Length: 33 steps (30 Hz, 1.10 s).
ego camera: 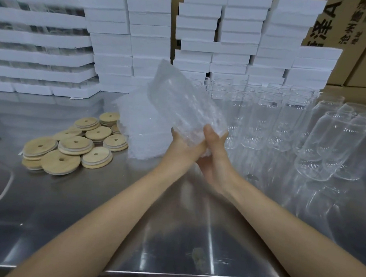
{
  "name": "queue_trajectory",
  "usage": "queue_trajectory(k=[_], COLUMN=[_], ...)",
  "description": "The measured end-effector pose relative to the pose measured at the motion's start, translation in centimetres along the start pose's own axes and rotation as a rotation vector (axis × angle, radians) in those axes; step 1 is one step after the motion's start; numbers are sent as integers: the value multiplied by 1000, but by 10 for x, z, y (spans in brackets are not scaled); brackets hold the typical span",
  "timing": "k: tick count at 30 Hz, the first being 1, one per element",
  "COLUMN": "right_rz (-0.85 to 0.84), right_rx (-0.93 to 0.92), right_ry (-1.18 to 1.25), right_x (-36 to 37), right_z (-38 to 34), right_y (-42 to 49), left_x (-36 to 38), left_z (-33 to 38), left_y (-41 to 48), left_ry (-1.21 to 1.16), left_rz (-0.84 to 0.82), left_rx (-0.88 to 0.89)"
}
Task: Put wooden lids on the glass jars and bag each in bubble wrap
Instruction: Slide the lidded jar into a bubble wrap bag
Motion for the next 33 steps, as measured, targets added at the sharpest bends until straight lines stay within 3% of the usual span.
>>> queue_trajectory(k=[5, 7, 9, 11, 12, 15, 18, 20, 23, 27, 33], right_rz=[171, 274, 340, 364, 337, 225, 151, 94, 54, 10, 195], right_rx=[-247, -400, -464, -442, -432, -436, -449, -412, -396, -474, -640], right_ry=[131, -59, -347, -509, -548, -644, -606, -524, -484, -587, -529], right_x=[-2, -8, -8, -6, -3, 12, 17, 15, 13, 8, -10], right_z=[-30, -57, -78, -82, -80, -74, -76, -75, -76, -83, -98], right_y=[0, -6, -11, -13, -14, -12, -10, -7, -4, -5, -5], left_x=[-13, -40, -66, -59, -52, -45, -51, -57, -53, -48, -44], left_z=[6, 16, 35, 46, 46, 44, 51, 52, 35, 22, 15], left_y=[7, 8, -1, -8, -8, -5, -9, -7, 0, 6, 7], left_ry=[6, 86, 467, 885, 1040, 1245, 1124, 828, 459, 349, 352], left_rz=[-189, 117, 459, 465, 419, 430, 512, 465, 258, 100, -6], left_rx=[81, 93, 413, 799, 883, 857, 860, 644, 334, 276, 227])
Point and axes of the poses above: each hand's wrist, its own y-axis towards the middle knuckle, its own x-axis out of the palm, z = x × y, the point moved 5 cm from there along y, towards the middle knuckle, and after that the axes turned 10 degrees about y, right-handed, at the moved point
